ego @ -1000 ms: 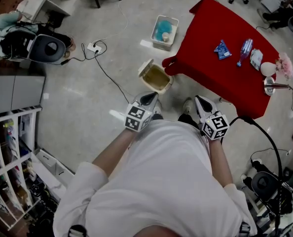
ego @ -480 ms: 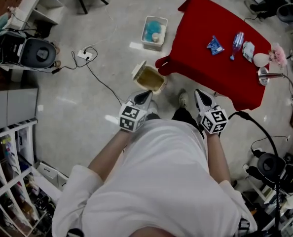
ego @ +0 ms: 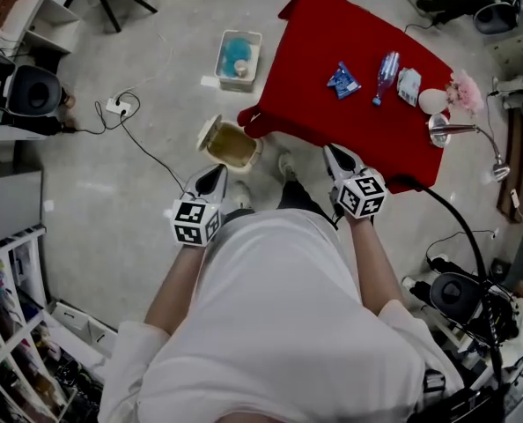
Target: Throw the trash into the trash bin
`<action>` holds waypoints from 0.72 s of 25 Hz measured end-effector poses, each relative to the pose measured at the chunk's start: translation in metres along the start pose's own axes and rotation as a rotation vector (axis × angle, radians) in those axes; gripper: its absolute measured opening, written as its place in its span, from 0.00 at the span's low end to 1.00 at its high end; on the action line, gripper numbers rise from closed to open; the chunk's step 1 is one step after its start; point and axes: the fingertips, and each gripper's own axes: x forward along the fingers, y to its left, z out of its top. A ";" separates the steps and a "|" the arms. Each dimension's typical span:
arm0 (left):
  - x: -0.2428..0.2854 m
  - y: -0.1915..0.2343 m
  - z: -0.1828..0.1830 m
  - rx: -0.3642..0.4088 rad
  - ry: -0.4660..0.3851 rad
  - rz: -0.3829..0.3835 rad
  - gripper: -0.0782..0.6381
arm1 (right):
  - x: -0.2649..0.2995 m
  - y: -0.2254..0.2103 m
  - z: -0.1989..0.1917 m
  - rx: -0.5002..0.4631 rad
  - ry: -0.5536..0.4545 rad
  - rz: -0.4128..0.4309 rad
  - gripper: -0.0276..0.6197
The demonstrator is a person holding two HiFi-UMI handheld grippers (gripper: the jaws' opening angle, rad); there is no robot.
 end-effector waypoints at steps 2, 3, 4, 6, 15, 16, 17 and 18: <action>0.004 -0.001 0.003 -0.022 -0.005 0.026 0.11 | 0.002 -0.018 0.002 0.005 0.017 0.002 0.09; 0.006 -0.002 0.005 -0.032 -0.007 0.038 0.12 | 0.003 -0.027 0.003 0.005 0.025 0.001 0.09; 0.009 -0.002 0.006 -0.041 -0.007 0.049 0.11 | 0.005 -0.036 0.005 0.004 0.032 0.000 0.09; 0.014 -0.003 0.007 -0.057 -0.006 0.072 0.11 | 0.009 -0.054 0.007 0.005 0.048 -0.002 0.11; 0.036 -0.004 0.007 -0.115 -0.003 0.171 0.12 | 0.038 -0.135 0.007 0.011 0.135 -0.039 0.17; 0.038 -0.004 0.008 -0.124 -0.005 0.185 0.11 | 0.042 -0.146 0.006 0.021 0.144 -0.043 0.18; 0.040 -0.003 0.008 -0.132 -0.007 0.199 0.12 | 0.046 -0.157 0.005 0.031 0.153 -0.047 0.19; 0.042 -0.002 0.008 -0.141 -0.009 0.214 0.12 | 0.051 -0.168 0.005 0.039 0.163 -0.052 0.19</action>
